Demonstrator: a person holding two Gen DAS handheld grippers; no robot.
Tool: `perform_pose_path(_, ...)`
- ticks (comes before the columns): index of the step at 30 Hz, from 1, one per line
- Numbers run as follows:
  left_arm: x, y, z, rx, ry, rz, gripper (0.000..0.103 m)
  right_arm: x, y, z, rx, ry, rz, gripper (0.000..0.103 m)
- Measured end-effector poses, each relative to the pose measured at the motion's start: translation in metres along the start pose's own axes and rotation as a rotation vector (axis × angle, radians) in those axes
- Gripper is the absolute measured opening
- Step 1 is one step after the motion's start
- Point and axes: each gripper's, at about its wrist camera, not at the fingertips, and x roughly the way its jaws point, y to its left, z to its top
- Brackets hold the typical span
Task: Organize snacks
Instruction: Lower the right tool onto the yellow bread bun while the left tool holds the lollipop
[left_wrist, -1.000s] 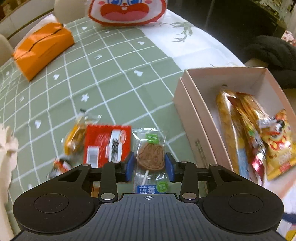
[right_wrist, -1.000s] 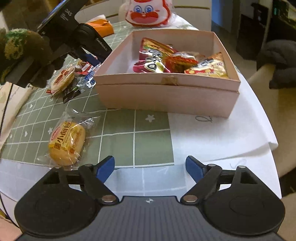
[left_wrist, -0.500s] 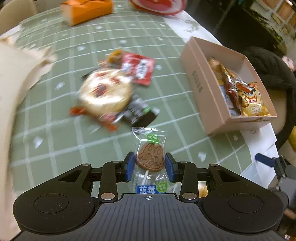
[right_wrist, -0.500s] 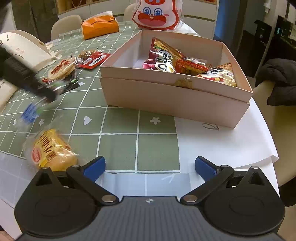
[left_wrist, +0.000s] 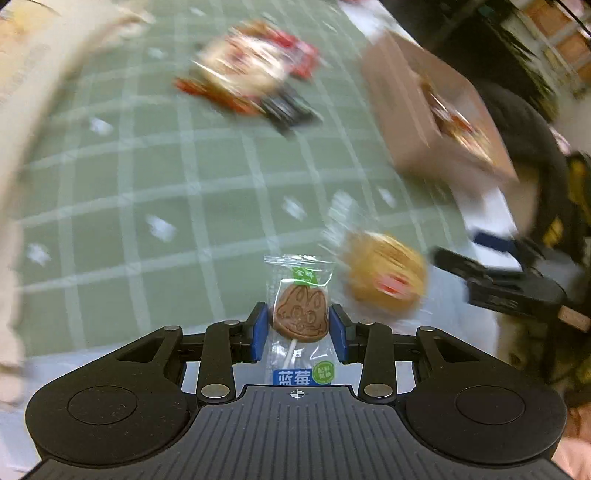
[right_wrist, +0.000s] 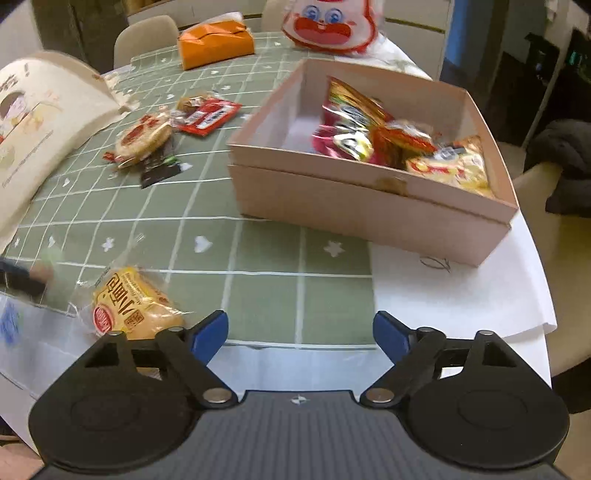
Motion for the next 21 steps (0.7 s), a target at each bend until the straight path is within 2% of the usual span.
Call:
perform_pose_path(4, 0.001, -0.005, 0.002, 0.001, -0.034, -0.017, 0.04, -0.007, 0.034, -0.006, -0.103, 0.019, 0.058, 0.084)
perform_pose_path(6, -0.004, 0.0, 0.0, -0.016, -0.069, 0.006, 0.04, -0.014, 0.047, -0.009, -0.147, 0.019, 0.078, 0.084)
perform_pose_path(8, -0.011, 0.01, -0.003, -0.046, -0.102, 0.049, 0.04, -0.019, 0.052, -0.009, -0.166, 0.004, 0.06, 0.084)
perform_pose_path(12, -0.018, 0.033, -0.009, -0.129, -0.13, 0.12, 0.04, -0.028, 0.054, -0.003, -0.139, -0.018, 0.034, 0.084)
perform_pose_path(16, -0.019, 0.042, -0.019, -0.149, -0.122, 0.136, 0.04, -0.028, 0.059, 0.005, -0.076, 0.001, 0.121, 0.084)
perform_pose_path(21, -0.018, 0.036, -0.03, -0.096, -0.119, 0.15, 0.041, -0.018, 0.088, 0.013, -0.09, 0.02, 0.199, 0.084)
